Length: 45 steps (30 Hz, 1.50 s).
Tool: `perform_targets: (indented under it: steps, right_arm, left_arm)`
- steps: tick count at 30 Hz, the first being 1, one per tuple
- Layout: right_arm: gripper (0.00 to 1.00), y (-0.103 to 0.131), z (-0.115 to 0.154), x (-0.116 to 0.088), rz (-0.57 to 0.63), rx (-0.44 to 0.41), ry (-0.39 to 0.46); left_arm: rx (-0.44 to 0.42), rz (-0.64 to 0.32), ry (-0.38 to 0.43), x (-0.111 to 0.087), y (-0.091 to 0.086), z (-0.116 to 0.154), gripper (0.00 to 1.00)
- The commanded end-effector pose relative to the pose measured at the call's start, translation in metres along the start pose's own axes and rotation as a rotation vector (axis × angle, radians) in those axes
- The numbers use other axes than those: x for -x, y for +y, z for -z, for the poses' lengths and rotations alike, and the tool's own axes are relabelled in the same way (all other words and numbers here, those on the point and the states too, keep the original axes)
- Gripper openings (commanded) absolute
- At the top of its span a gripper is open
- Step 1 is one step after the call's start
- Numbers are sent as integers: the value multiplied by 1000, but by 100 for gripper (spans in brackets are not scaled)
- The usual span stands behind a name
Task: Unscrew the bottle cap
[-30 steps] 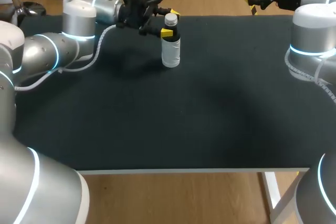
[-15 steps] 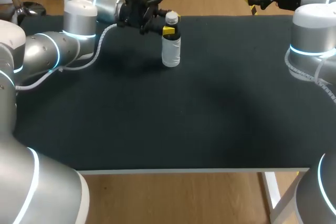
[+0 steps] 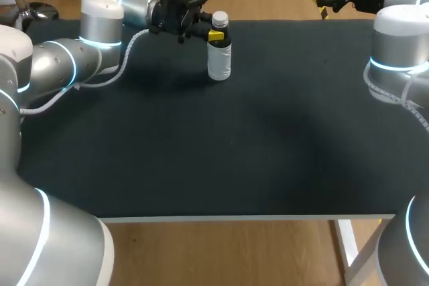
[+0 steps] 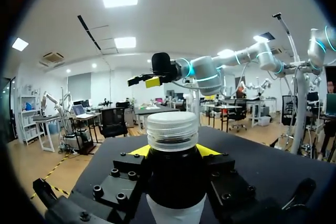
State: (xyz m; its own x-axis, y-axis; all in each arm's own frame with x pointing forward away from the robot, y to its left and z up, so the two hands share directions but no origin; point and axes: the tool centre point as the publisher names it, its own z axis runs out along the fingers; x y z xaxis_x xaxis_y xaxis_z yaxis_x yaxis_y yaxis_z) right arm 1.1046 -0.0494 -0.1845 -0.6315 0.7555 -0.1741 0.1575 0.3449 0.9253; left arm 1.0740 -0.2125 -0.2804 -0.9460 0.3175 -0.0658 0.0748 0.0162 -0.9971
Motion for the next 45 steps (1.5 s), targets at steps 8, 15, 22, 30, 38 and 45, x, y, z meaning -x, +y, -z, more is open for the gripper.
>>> perform_targets:
  steps: [8, 15, 22, 30, 38, 45]
  right_arm:
    - [100, 0, 0, 0, 0, 2, 1]
    - [100, 0, 0, 0, 0, 2, 1]
    - [100, 0, 0, 0, 0, 2, 1]
    - [100, 0, 0, 0, 0, 2, 1]
    - [100, 0, 0, 0, 0, 2, 1]
    - [100, 0, 0, 0, 0, 2, 1]
  left_arm:
    - [-10, 1, 121, 6, 2, 4, 0]
    - [-20, 4, 112, 5, 2, 7, 0]
    - [-23, 10, 108, 5, 2, 8, 0]
    - [-23, 10, 108, 5, 2, 8, 0]
    - [-23, 10, 108, 5, 2, 8, 0]
    - [-23, 10, 108, 5, 2, 8, 0]
